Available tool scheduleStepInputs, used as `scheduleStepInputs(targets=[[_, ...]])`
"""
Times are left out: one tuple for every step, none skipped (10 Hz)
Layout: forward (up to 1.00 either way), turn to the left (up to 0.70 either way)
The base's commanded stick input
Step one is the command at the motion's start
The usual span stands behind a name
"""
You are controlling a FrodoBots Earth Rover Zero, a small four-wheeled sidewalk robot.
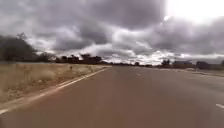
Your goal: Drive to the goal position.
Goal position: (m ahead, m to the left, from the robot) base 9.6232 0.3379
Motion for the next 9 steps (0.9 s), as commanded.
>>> scheduleStepInputs(targets=[[0.85, 0.04], [0.85, 0.04], [0.85, 0.04], [0.85, 0.04], [0.85, 0.04], [0.85, 0.04], [0.85, 0.04], [0.85, 0.04], [0.85, 0.04]])
